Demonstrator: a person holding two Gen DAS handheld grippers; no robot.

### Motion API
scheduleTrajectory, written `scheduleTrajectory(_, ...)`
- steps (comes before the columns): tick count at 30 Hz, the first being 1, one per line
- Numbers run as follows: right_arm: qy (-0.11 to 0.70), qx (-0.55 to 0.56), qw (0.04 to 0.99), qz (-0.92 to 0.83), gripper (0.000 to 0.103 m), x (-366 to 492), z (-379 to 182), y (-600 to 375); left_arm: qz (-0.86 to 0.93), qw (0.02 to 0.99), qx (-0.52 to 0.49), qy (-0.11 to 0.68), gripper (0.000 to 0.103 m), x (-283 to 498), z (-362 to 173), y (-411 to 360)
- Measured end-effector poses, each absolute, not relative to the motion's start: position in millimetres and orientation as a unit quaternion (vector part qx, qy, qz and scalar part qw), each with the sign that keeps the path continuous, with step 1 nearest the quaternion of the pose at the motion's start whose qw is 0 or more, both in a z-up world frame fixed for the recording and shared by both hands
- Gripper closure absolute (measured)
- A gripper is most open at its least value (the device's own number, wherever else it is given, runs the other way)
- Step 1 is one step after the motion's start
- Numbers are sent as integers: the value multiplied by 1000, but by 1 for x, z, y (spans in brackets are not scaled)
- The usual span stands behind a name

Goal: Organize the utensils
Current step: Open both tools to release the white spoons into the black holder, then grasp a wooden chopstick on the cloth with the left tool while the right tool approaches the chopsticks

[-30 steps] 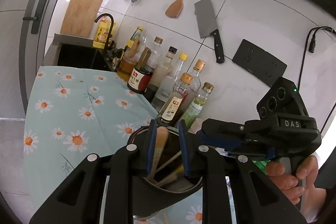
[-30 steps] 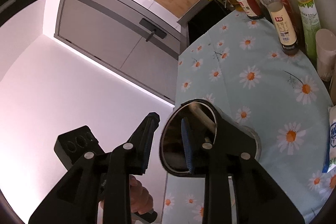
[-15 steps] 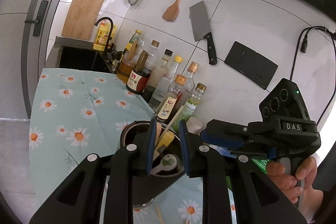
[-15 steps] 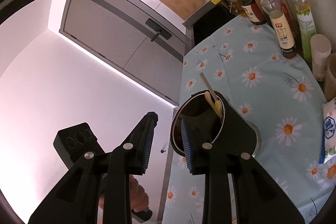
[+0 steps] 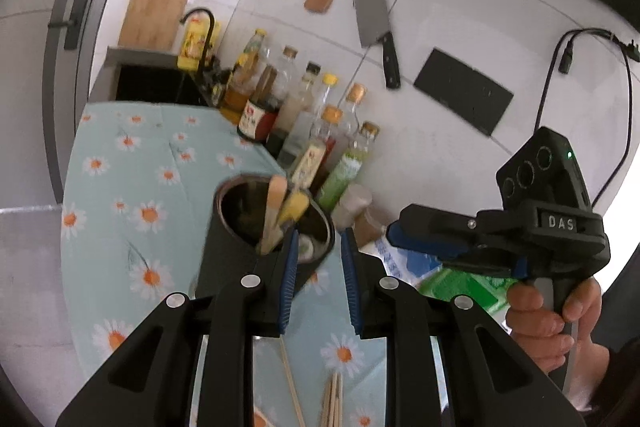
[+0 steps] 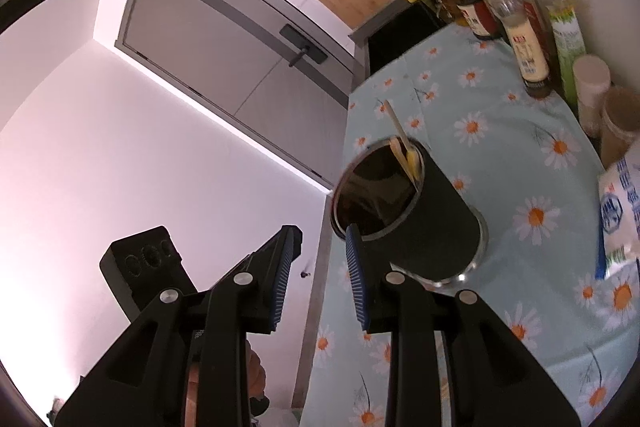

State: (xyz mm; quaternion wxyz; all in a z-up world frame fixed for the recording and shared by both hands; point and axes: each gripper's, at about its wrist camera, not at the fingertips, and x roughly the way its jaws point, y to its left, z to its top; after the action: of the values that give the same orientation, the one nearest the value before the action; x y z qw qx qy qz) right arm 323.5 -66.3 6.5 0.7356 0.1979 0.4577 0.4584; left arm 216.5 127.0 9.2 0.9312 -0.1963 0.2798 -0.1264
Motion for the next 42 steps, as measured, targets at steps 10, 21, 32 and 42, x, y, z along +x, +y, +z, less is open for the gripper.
scheduleTrajectory(10,501,205,720,434,69,317,-30,-94,-109,915,-208,327,82,204,-23,121)
scheduleTrajectory(21,558,223,674,430,69,320,-84,-120,-62,874,-206,436,80,205,-71,109)
scheduleTrajectory(32,602,238,629,430,69,313,-128,-136,5,816,-193,545,70,222,-117,102)
scheduleTrajectory(42,602,257,612,443,69,323,-139,-153,59,759,-161,628,71,256,-143,93)
